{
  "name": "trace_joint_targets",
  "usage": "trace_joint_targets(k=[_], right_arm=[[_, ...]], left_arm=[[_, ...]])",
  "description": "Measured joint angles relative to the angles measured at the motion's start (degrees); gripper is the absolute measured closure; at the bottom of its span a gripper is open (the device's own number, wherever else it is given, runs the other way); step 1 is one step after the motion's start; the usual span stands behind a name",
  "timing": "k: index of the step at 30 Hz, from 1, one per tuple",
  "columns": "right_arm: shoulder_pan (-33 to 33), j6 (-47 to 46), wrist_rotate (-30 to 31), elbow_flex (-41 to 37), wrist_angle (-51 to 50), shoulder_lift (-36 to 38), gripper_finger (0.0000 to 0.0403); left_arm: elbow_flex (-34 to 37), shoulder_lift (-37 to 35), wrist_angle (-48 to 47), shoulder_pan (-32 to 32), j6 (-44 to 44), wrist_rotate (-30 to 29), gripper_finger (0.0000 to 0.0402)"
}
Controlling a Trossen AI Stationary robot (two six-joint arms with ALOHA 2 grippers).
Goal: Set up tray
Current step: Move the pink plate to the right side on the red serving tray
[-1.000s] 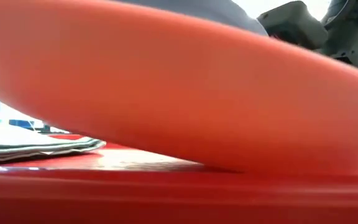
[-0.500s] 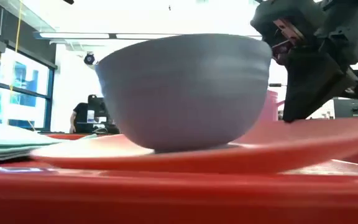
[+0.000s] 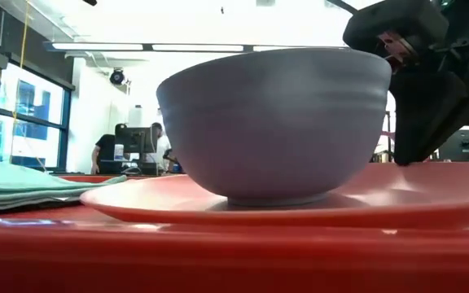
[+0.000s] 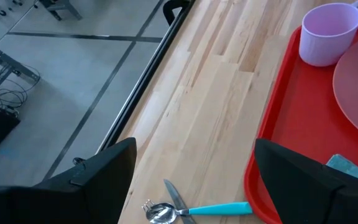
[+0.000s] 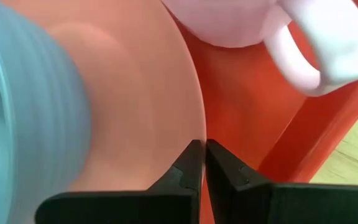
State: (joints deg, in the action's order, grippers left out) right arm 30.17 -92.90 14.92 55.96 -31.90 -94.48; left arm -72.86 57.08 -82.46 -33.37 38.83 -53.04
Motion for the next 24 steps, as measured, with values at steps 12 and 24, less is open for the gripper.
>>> trace_joint_targets(k=[12, 24], right_arm=[[0.0, 0.1, -0.3, 0.0, -1.0, 0.0, 0.0402], [0.0, 1.7, -0.3, 0.0, -0.9, 0.0, 0.0398]], left_arm=[[0.0, 0.0, 0.0, 0.0, -1.0, 0.0, 0.0041], [0.0, 0.0, 0.0, 0.0, -1.1, 0.0, 0.0041]])
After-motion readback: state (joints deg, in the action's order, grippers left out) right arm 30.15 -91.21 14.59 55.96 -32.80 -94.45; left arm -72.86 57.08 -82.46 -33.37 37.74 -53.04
